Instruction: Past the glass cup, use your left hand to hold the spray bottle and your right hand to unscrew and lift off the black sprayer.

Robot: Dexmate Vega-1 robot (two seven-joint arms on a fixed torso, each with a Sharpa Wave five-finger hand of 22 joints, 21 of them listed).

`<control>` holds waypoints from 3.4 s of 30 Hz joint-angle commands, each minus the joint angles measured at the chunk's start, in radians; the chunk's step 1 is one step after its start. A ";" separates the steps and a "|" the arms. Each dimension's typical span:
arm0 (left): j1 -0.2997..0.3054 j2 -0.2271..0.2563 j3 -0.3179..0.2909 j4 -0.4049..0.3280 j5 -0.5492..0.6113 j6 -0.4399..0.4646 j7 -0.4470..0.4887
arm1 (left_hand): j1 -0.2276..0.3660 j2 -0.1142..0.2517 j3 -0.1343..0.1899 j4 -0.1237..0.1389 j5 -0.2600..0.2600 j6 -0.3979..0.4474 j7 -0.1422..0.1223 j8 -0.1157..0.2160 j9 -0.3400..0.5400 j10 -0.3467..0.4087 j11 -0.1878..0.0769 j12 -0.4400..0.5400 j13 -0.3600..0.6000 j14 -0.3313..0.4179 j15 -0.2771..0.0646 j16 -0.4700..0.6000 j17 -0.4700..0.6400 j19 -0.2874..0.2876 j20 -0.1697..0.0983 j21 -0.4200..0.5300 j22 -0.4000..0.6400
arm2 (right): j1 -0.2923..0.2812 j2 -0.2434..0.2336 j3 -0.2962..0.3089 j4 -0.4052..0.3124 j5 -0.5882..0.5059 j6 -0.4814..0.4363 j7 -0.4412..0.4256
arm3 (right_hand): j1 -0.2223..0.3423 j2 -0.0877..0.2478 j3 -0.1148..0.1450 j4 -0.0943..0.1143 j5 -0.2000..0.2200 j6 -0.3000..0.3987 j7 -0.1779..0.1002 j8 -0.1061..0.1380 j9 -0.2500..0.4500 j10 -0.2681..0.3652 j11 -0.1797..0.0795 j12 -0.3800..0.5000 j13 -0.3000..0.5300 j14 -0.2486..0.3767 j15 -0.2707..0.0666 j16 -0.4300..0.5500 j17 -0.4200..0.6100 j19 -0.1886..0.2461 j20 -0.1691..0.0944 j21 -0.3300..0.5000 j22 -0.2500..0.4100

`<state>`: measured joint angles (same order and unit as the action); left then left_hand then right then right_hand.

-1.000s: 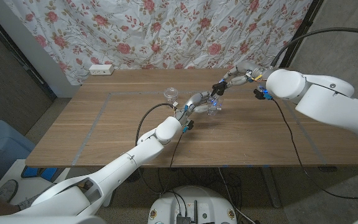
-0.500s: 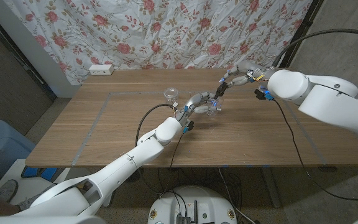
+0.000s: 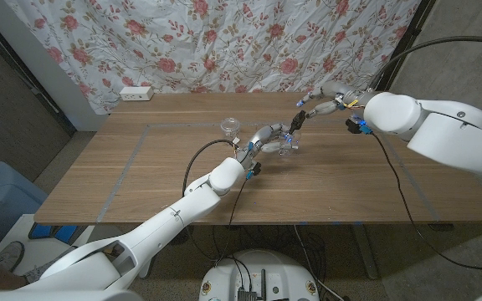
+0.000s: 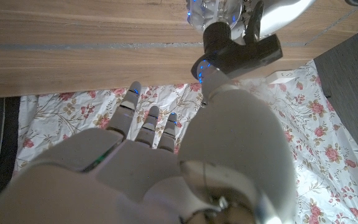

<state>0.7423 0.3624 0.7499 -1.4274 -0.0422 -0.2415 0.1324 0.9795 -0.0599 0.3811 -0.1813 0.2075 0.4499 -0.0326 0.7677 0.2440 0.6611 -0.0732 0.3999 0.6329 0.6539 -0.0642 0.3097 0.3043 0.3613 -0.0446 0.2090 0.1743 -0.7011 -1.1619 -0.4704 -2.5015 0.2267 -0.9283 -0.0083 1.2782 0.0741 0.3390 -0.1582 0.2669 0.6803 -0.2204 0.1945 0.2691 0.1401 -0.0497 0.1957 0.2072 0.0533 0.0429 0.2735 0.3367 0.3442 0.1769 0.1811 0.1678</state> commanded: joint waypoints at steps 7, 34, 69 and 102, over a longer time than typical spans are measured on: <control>0.016 0.009 -0.008 -0.021 0.012 -0.002 0.019 | -0.015 0.180 0.015 0.007 0.002 0.024 -0.024 0.173 0.000 0.083 -0.069 0.005 0.006 0.012 -0.127 -0.004 0.002 0.006 -0.035 -0.002 0.004 | 0.000 -0.050 0.039 -0.028 0.025 -0.033 0.004 | -0.100 -0.012 -0.038 0.028 -0.007 -0.035 0.000 -0.010 -0.017 -0.012 0.021 0.003 0.002 -0.006 0.021 -0.005 0.005 -0.009 0.019 0.005 0.001; 0.004 -0.018 -0.010 0.011 0.026 -0.017 0.055 | -0.016 0.178 0.015 0.008 0.002 0.030 -0.023 0.180 0.000 0.093 -0.070 0.005 0.006 0.015 -0.129 -0.006 0.002 0.008 -0.036 -0.002 0.005 | -0.075 -0.075 0.117 -0.056 0.057 -0.044 -0.087 | -0.454 -0.006 -0.164 0.148 -0.075 -0.062 0.090 0.005 -0.043 -0.001 0.087 0.018 0.002 0.024 0.058 0.004 0.013 0.060 0.013 0.020 0.003; 0.027 -0.040 -0.005 -0.004 0.050 0.007 0.123 | -0.017 0.179 0.015 0.009 0.001 0.034 -0.022 0.188 -0.001 0.102 -0.071 0.006 0.009 0.022 -0.127 -0.008 0.003 0.012 -0.034 -0.001 0.005 | 0.120 -0.038 -0.151 -0.136 -0.149 -0.194 0.001 | -0.733 -0.032 -0.254 0.203 -0.087 0.041 0.318 0.033 -0.056 0.127 0.237 0.043 -0.001 0.150 0.149 0.021 -0.007 0.183 0.036 0.015 0.001; 0.035 -0.030 -0.008 -0.020 0.039 0.023 0.122 | -0.022 0.181 0.016 0.010 0.001 0.034 -0.021 0.191 -0.002 0.104 -0.069 0.005 0.011 0.024 -0.125 -0.010 0.004 0.013 -0.033 -0.002 0.005 | 0.300 0.031 -0.369 -0.122 -0.219 -0.332 0.086 | -0.820 -0.041 -0.282 0.222 -0.072 0.041 0.351 0.023 -0.057 0.147 0.267 0.035 -0.003 0.187 0.174 0.020 -0.013 0.201 0.036 0.012 0.001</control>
<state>0.7792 0.3315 0.7415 -1.4465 -0.0002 -0.2197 0.2566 0.9795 -0.0599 0.3796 -0.1798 0.2075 0.4538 -0.0288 0.7679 0.2388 0.6752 -0.0592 0.4000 0.6440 0.6664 -0.0625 0.3027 0.3038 0.3632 -0.0428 0.2090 0.1743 -0.4355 -1.1479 -0.7957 -2.6348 0.0129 -1.2326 0.0680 0.4604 0.0291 0.0649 0.0607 0.1894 0.7195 0.1216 0.2206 0.2091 0.2839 0.2146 0.2310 0.2047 0.2305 0.2163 0.2931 0.3201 0.5382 0.2169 0.1958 0.1676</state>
